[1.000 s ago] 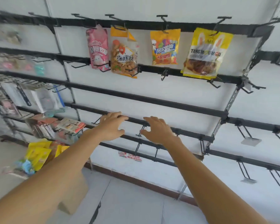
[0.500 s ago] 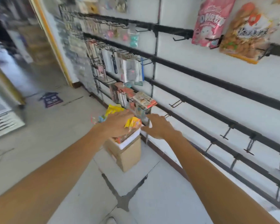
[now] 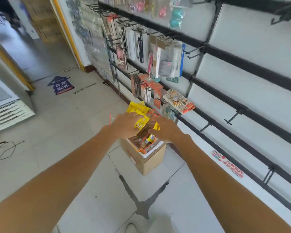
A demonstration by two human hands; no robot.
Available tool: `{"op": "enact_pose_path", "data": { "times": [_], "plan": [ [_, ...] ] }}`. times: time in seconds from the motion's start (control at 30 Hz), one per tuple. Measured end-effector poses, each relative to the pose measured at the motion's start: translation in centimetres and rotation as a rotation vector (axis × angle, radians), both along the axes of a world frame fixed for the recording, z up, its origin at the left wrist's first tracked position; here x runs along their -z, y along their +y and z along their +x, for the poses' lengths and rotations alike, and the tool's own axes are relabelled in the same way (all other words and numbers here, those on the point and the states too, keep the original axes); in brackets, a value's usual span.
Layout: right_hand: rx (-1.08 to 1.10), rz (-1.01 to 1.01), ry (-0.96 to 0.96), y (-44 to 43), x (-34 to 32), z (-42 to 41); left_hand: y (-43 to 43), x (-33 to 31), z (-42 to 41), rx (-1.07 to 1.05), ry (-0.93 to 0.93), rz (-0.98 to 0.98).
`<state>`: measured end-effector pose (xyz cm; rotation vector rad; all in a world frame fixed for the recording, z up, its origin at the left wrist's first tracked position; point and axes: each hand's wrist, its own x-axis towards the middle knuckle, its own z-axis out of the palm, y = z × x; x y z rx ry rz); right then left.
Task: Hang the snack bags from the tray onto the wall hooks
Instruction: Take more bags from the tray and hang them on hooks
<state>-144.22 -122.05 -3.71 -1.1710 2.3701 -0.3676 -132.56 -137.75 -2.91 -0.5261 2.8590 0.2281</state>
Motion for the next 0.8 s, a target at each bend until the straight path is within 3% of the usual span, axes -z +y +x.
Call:
{"op": "enact_pose_path", "data": {
  "times": [0.53, 0.8],
  "plan": [
    [-0.035, 0.155, -0.269, -15.9, 12.4, -14.4, -15.0, 9.4, -10.8, -0.114, -0.172, 0.17],
    [0.166, 0.228, -0.437, -19.7, 17.9, -16.5, -22.0, 15.6, -14.5, -0.067, -0.251, 0.28]
  ]
}}
